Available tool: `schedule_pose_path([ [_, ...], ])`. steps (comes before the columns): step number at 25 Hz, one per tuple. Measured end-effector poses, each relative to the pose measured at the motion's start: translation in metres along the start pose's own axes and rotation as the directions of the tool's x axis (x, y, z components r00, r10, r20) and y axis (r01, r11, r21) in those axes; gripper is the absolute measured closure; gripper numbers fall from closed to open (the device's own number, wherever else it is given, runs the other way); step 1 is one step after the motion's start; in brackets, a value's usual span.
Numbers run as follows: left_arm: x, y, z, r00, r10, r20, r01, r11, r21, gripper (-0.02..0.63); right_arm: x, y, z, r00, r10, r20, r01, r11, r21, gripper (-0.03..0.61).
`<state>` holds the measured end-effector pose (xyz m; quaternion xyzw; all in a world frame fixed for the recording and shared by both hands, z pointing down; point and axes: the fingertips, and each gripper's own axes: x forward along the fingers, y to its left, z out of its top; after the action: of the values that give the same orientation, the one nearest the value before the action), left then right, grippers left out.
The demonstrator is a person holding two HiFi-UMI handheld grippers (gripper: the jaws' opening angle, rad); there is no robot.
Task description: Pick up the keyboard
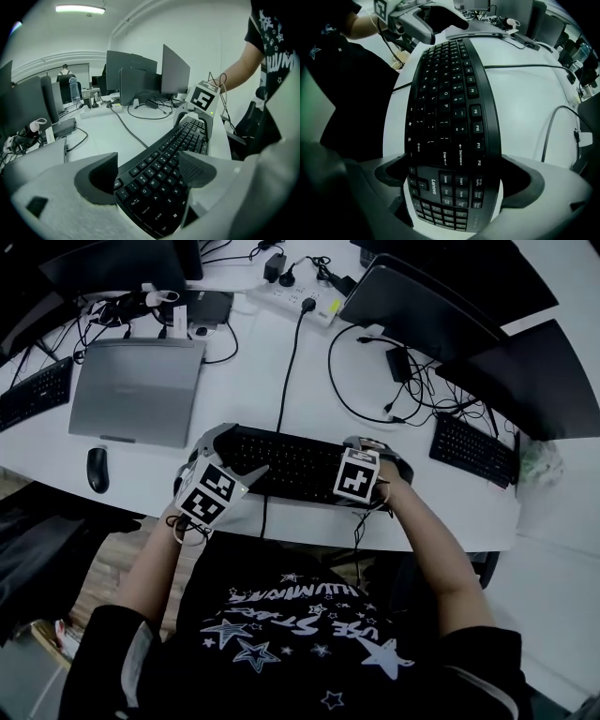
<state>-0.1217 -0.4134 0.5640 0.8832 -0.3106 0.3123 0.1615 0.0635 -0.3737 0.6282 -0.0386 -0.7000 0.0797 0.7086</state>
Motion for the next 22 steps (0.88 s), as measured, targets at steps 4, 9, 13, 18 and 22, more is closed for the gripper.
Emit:
schedule_pose_path([
  [4,0.002,-0.003,-0.003,1.0,0.0,-0.018,0.0,1.0,0.002,0.212,0.002,0.001,-0.004,1.0,-0.003,0.0,0.003,1.0,0.009,0.005],
  [9,0.001,-0.007,-0.001,1.0,0.005,-0.027,-0.004,0.999,0.047,0.212,-0.006,0.002,-0.004,0.995,-0.09,0.034,0.09,0.996,0.0,0.005],
  [13,0.001,-0.012,0.006,0.999,0.012,-0.038,-0.006,0.989,0.15,0.212,-0.014,0.006,-0.003,0.978,-0.204,0.041,0.204,0.979,0.011,0.005],
  [18,0.002,-0.025,0.022,0.997,-0.002,-0.08,0.029,0.943,0.333,0.212,-0.023,0.012,-0.002,0.925,-0.376,0.048,0.376,0.927,0.009,0.005],
  [22,0.008,-0.043,0.021,0.972,-0.09,-0.218,0.178,0.887,0.426,0.212,-0.032,0.018,-0.001,0.874,-0.48,0.07,0.481,0.877,0.006,0.005],
])
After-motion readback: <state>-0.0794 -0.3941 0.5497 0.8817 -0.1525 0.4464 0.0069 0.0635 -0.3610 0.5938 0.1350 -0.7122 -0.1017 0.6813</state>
